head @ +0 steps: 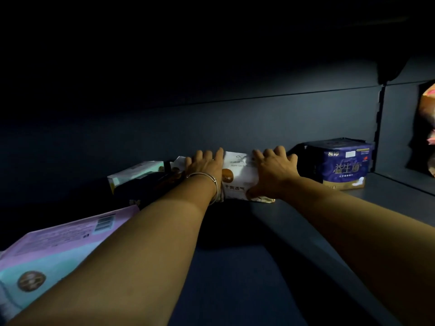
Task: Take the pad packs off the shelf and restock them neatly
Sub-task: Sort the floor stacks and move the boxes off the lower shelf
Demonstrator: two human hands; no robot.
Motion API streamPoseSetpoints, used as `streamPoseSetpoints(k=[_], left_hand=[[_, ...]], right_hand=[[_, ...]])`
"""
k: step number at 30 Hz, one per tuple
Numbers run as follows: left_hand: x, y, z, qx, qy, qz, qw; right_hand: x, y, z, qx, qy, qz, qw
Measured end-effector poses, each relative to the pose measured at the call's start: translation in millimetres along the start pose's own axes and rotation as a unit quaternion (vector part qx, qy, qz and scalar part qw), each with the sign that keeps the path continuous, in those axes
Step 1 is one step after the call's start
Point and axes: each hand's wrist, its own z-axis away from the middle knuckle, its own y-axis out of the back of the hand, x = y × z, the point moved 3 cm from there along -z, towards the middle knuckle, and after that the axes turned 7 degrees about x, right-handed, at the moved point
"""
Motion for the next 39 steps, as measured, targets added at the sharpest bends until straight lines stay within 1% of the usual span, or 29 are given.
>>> streamPoseSetpoints(k=[2, 5, 8, 11, 15, 18, 21, 23, 25, 30, 35, 39], left_hand=[[-1, 2, 2, 0.01, 0.014, -0.004, 1.0], [0, 2, 7, 0.018, 0.015, -0.003, 1.0], [7, 11, 15, 0.022, -0.014, 0.006, 1.0], [21, 31, 25, 0.061, -0.052, 0.006, 0.997], [42, 61, 43, 0.11, -0.092, -0.004, 0.99], [59, 92, 66, 0.122, -0.111, -0.015, 0.986], [73, 125, 95, 0.112, -0.126, -0.033, 0.985], [81, 146, 122, 0.099, -0.145, -0.026, 0.984], [87, 168, 152, 0.093, -0.165, -0.009, 0.982], [100, 207, 230, 0.074, -0.221, -0.018, 0.972], [109, 216, 305, 0.012, -0.245, 0.007, 0.969], [120, 183, 362, -0.055, -0.24, 0.038, 0.968]], right_hand=[[-2, 3, 5, 0.011, 0.017, 0.024, 1.0], [-6, 7, 14, 0.036, 0.029, -0.011, 0.999], [-1, 14, 27, 0.075, 0.046, -0.016, 0.996], [14, 29, 41, 0.099, 0.032, -0.006, 0.995], [35, 64, 68, 0.097, 0.016, -0.002, 0.995], [51, 93, 100, 0.092, 0.002, 0.006, 0.996], [61, 127, 139, 0.093, -0.007, 0.025, 0.995], [65, 152, 169, 0.089, -0.013, 0.028, 0.996], [68, 172, 199, 0.082, -0.018, 0.021, 0.996], [76, 205, 280, 0.059, -0.021, -0.006, 0.998], [72, 207, 353, 0.005, -0.027, -0.051, 0.998], [66, 174, 403, -0.06, -0.018, -0.076, 0.995]])
